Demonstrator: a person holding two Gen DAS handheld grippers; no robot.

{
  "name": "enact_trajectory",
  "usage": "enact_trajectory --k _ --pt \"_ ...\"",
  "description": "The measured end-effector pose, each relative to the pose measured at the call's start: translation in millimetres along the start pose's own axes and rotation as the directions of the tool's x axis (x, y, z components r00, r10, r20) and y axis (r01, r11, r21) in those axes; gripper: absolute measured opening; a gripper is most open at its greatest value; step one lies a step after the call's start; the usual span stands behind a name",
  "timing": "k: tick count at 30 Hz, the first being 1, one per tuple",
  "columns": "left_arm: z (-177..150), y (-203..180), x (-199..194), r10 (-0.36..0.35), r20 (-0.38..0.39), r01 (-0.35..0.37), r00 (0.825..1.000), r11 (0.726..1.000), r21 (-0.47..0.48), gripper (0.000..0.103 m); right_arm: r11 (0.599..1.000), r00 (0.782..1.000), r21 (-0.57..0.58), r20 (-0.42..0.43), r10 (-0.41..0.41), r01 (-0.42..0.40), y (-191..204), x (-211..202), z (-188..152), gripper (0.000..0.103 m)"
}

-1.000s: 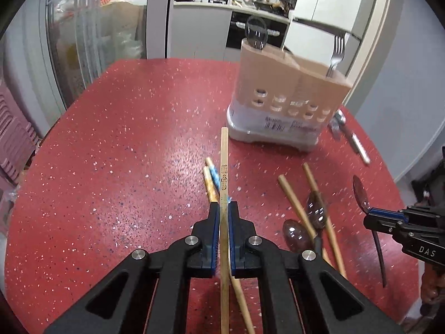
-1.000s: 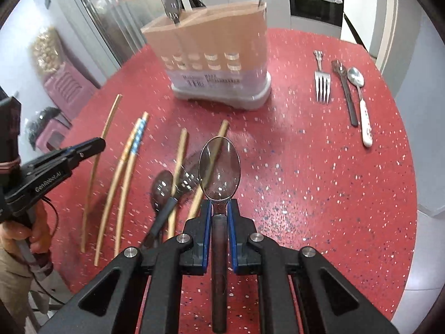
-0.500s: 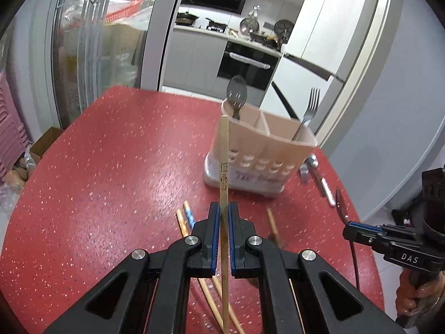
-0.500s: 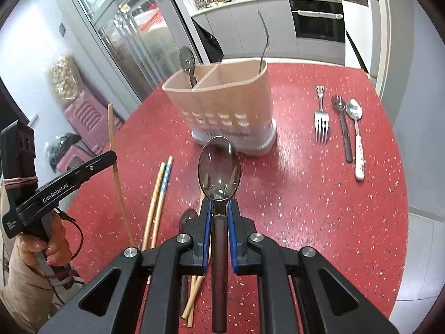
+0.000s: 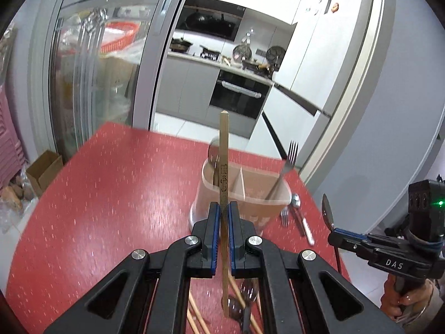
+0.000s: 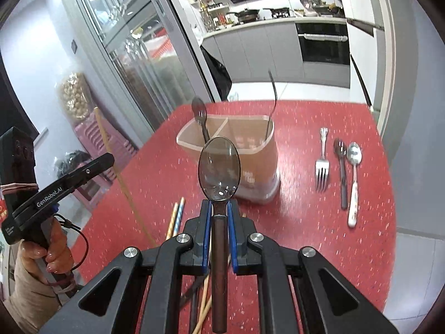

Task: Organize utensils
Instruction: 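Carry the spoon with the right tool while the left tool carries the chopstick into the holder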

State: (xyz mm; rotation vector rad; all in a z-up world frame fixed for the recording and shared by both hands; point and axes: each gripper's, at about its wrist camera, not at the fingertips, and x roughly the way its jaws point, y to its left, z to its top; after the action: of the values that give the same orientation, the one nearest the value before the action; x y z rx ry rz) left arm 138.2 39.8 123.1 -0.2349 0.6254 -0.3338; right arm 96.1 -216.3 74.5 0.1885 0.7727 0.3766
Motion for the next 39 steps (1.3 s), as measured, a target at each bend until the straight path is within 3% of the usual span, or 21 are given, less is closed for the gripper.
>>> enact_trajectory --k 10,17,26,39 --pt "75.5 -13.0 4.7 0.002 0.127 -0.004 0.992 1.000 0.018 0.031 1.000 0.995 -0.012 0.098 0.013 -0.012 -2.2 -1.5 56.4 0.013" --pt "113.3 -16.2 35.8 0.036 0.162 -0.042 0.986 0.999 0.033 0.031 1.000 0.989 -0.017 0.145 0.014 -0.011 -4.8 23.3 93.6 0.013" --pt "124.5 -20.2 82.4 0.078 0.171 -0.086 0.982 0.996 0.039 0.031 0.999 0.977 -0.043 0.213 -0.003 0.012 -10.7 64.1 127.5 0.013" --pt "89.6 -16.5 117.2 0.109 0.179 -0.123 0.978 0.990 0.071 0.031 0.993 0.960 -0.099 0.278 -0.026 0.056 -14.8 114.1 112.4 0.012"
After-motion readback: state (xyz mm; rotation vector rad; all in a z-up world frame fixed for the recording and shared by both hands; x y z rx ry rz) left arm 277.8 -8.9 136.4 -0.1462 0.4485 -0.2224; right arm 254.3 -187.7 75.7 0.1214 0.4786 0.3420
